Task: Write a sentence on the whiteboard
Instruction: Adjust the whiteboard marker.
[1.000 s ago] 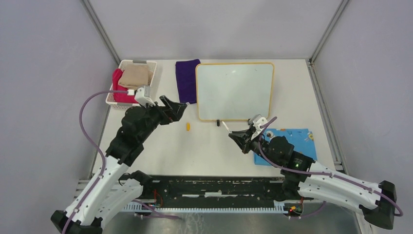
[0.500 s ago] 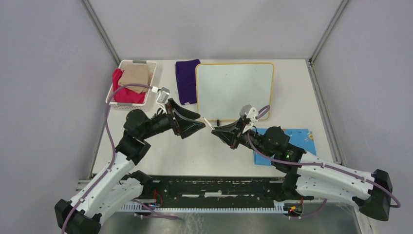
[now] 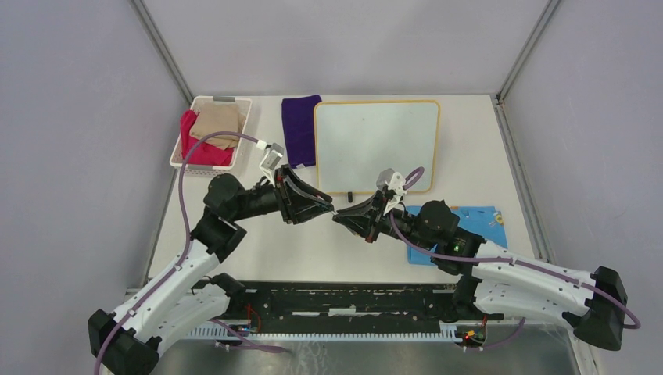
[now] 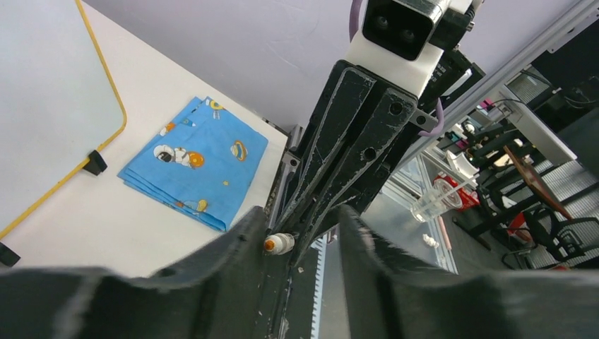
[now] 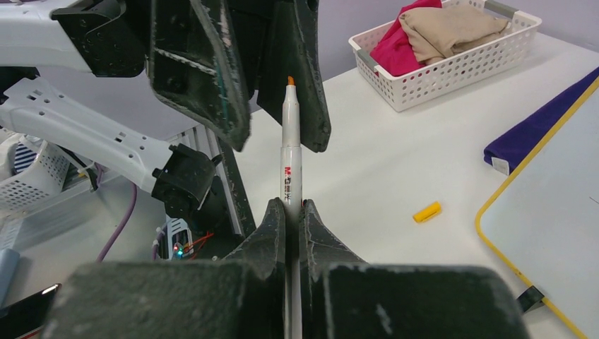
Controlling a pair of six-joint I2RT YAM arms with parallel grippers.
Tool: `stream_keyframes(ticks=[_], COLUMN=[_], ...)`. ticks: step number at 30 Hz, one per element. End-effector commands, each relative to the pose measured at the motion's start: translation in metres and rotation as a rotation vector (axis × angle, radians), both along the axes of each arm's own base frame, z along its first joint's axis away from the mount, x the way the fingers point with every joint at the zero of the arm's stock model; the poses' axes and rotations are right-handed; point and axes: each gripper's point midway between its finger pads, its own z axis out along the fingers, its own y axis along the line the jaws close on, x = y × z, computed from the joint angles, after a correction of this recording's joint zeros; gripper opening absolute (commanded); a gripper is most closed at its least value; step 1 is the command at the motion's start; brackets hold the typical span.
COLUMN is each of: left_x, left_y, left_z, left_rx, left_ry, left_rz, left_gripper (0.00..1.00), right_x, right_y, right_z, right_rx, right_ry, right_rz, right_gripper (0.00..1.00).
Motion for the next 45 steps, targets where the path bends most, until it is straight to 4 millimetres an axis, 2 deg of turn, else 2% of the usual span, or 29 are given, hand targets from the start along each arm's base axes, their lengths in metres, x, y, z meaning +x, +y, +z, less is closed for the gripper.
stream_keyframes(ticks=[1, 3, 9, 12, 15, 19, 24, 25, 28, 30, 33, 38, 45], left_x=[-0.005, -0.006, -0.011, -0.015, -0.017, -0.019, -0.016, -0.013, -0.005, 0.001, 0.011, 0.024, 0.030], left_y=[0.000, 0.000, -0.001, -0.003, -0.004, -0.006, -0.004, -0.002, 0.006, 0.011, 0.023, 0.039, 0.046], left_z=[0.023, 0.022, 0.015, 0.015, 0.014, 0.014, 0.019, 0.024, 0.045, 0.062, 0.089, 0.126, 0.148], left_rx=[-0.042, -0.041, -0.033, -0.034, -0.032, -0.031, -0.048, -0.061, -0.118, -0.163, -0.252, -0.427, -0.608], left_ry=[-0.075, -0.073, -0.053, -0.051, -0.047, -0.048, -0.051, -0.055, -0.066, -0.070, -0.062, -0.008, 0.089], left_rz=[-0.016, -0.019, -0.044, -0.063, -0.074, -0.082, -0.046, -0.019, 0.076, 0.137, 0.236, 0.337, 0.318], left_gripper=[0.41, 0.37, 0.35, 0.27, 0.24, 0.04, 0.02, 0.02, 0.02, 0.02, 0.02, 0.02, 0.02], right_x=[-0.003, -0.004, -0.003, -0.003, -0.003, -0.004, -0.006, -0.006, -0.007, -0.004, -0.001, -0.005, 0.003], right_y=[-0.001, -0.002, -0.006, -0.006, -0.006, -0.005, -0.008, -0.010, -0.018, -0.024, -0.034, -0.041, -0.039], right_z=[0.036, 0.035, 0.035, 0.035, 0.033, 0.033, 0.038, 0.040, 0.053, 0.063, 0.079, 0.105, 0.127], right_rx=[0.089, 0.085, 0.086, 0.087, 0.088, 0.089, 0.105, 0.114, 0.159, 0.193, 0.271, 0.407, 0.496], right_ry=[-0.042, -0.042, -0.051, -0.051, -0.050, -0.051, -0.053, -0.053, -0.066, -0.065, -0.054, -0.055, -0.031], right_rz=[0.014, 0.012, 0.000, -0.001, 0.001, 0.010, 0.008, 0.006, -0.014, -0.045, -0.079, -0.058, -0.055], right_gripper=[0.00, 0.00, 0.00, 0.00, 0.00, 0.00, 0.01, 0.09, 0.43, 0.54, 0.61, 0.65, 0.65])
